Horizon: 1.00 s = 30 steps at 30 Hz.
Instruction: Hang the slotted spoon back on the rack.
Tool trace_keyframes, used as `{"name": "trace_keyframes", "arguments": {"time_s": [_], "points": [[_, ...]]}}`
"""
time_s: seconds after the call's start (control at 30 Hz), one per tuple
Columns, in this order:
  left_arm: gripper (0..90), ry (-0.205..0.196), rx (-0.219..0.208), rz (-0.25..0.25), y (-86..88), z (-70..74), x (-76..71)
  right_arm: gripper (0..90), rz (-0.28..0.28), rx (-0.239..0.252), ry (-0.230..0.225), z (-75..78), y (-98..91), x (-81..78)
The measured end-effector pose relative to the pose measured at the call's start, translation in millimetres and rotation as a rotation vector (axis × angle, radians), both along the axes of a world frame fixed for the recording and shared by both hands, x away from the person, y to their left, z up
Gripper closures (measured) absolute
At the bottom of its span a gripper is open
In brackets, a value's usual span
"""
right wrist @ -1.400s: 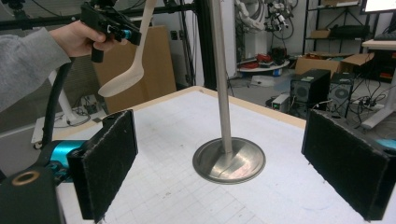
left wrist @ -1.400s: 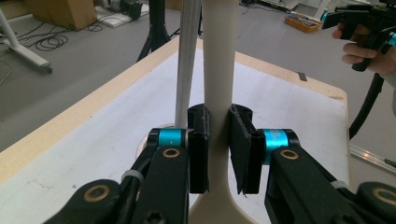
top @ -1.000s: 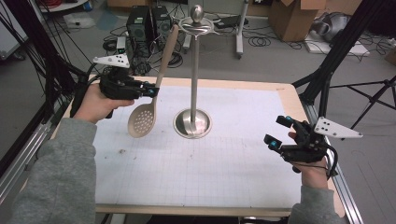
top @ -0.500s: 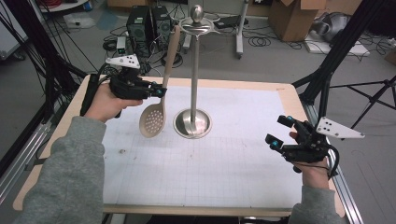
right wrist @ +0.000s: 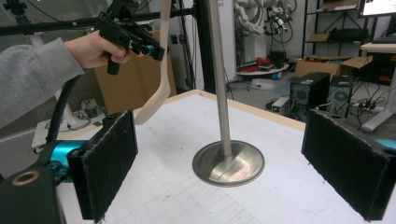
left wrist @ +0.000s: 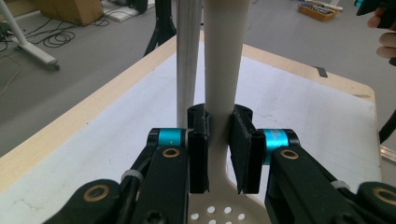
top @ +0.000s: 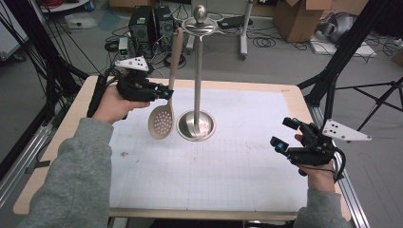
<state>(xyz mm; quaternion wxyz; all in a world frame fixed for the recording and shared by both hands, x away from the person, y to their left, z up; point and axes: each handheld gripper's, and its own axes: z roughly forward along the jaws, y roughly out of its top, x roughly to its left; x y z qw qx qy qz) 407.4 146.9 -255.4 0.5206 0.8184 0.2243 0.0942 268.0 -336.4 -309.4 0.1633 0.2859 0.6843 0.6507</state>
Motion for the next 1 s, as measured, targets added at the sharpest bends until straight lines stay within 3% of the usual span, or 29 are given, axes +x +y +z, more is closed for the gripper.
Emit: {"name": "trace_keyframes", "arguments": {"time_s": [0.77,0.9,1.0], "points": [[77.2,-0.009,0.000,0.000,-13.6,-4.8,6.5,9.5,0.000,-0.003,0.002,-1.0,-0.4,1.1],[76.3,-0.023,0.009,-0.008,-15.1,-5.1,4.9,9.5,-0.001,0.000,0.001,-0.9,-0.7,0.9],[74.7,-0.043,-0.008,-0.007,-14.8,-3.8,3.8,9.5,0.000,0.001,0.002,-0.7,-0.6,0.6]]}}
